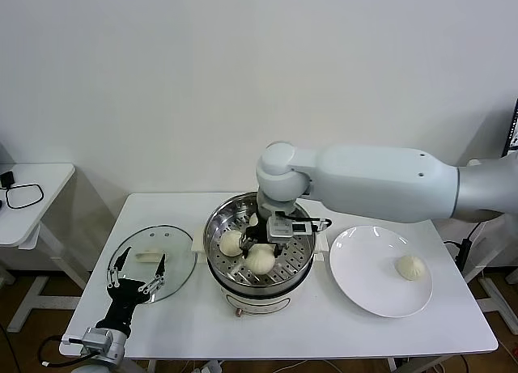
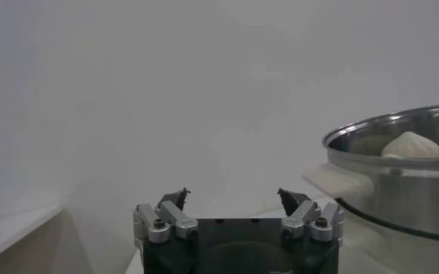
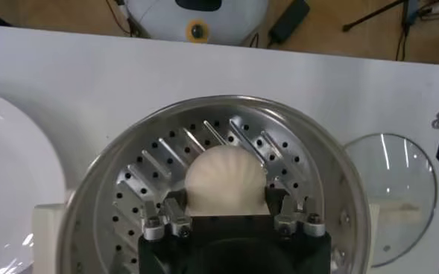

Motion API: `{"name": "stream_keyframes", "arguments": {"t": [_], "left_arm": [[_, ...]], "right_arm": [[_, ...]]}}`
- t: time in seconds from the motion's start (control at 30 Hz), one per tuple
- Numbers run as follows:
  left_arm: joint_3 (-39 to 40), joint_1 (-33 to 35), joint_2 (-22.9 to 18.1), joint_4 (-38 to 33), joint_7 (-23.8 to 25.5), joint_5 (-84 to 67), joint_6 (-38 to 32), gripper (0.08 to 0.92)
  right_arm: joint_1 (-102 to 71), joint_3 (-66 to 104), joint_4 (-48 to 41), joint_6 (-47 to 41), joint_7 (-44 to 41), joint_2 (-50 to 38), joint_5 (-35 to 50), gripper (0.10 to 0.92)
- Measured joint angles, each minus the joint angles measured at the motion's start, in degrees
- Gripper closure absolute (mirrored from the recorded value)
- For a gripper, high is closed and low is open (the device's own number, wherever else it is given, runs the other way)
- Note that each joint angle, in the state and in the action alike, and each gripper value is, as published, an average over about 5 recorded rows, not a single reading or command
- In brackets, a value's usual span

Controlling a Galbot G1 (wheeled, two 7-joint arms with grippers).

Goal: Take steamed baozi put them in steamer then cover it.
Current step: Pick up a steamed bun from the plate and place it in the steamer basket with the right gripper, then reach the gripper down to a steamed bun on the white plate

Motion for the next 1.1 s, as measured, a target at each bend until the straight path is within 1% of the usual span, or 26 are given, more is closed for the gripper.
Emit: {"name": "stream_keyframes", "arguments": {"t": [0.47,0.53,0.73,0.93,1.1], "left_arm": [[-0.6,-0.3,-0.1,0.5,0.0,-0.1,0.0,0.177],[-0.5,-0.3,-0.1,0.5,0.0,-0.1,0.0,0.177],[-0.6,-0.3,-0.2,0.4,-0.2,-0.1,0.0,0.177],[-0.5,-0.1,-0.3,0.1,-0.3,-0.1,0.1,0.177],[0.0,0.2,-0.5,-0.4,-0.4,0.0,0.1,0.177]], "right_arm": [[-3.0,0.3,-3.0,0.1,-0.8,2.6,-1.0,0.32],[-3.2,0.3,-3.2,-0.1,-0.9,2.6,-1.2,0.307],[-3.3,0.7,-2.9,-0.9,-1.3,2.2,-0.8,0.211],[-1.8,2.0,-2.3,-1.9,-2.2,0.8,1.0,0.203],[1.6,3.4,-2.2,-3.8,-4.3,-2.4,4.7,0.203]]}}
